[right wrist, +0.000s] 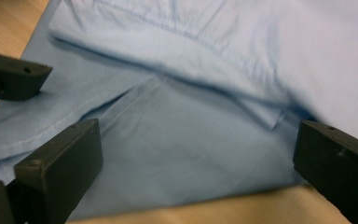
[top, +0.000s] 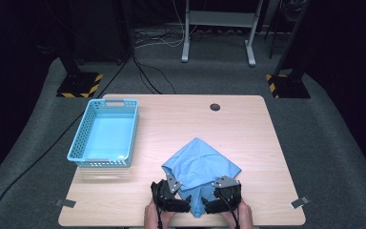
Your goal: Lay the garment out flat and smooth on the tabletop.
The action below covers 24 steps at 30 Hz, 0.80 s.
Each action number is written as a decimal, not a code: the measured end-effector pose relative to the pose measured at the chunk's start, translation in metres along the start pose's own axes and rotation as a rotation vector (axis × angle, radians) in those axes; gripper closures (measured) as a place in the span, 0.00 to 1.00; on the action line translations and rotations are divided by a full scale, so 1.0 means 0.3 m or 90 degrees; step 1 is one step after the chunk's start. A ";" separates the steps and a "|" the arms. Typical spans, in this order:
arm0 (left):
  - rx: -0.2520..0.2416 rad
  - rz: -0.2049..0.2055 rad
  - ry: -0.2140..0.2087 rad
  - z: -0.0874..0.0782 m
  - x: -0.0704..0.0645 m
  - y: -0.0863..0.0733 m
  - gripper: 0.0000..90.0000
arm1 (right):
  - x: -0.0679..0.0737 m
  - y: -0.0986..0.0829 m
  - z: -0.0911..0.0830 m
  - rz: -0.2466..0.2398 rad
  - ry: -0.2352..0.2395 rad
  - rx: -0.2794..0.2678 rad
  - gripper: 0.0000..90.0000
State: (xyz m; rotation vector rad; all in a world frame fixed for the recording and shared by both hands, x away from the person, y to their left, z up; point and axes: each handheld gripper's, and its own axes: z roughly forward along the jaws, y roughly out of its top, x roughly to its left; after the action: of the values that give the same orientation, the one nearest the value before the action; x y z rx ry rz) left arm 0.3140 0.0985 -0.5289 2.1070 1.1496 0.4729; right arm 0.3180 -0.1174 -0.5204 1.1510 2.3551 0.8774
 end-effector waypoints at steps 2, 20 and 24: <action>0.000 0.001 0.000 0.000 0.000 0.000 0.00 | 0.000 0.026 -0.002 -0.028 -0.005 -0.004 0.01; -0.001 -0.001 0.001 0.000 0.001 0.000 0.00 | -0.034 0.142 0.098 -0.033 0.042 0.016 0.28; -0.001 -0.001 0.001 0.000 0.001 0.000 0.00 | -0.044 0.138 0.092 -0.013 0.052 0.005 0.48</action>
State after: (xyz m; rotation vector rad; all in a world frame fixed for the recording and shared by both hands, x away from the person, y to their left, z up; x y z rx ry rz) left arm 0.3141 0.0986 -0.5291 2.1042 1.1522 0.4750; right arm 0.3650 -0.0983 -0.5119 1.1120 2.4330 0.9264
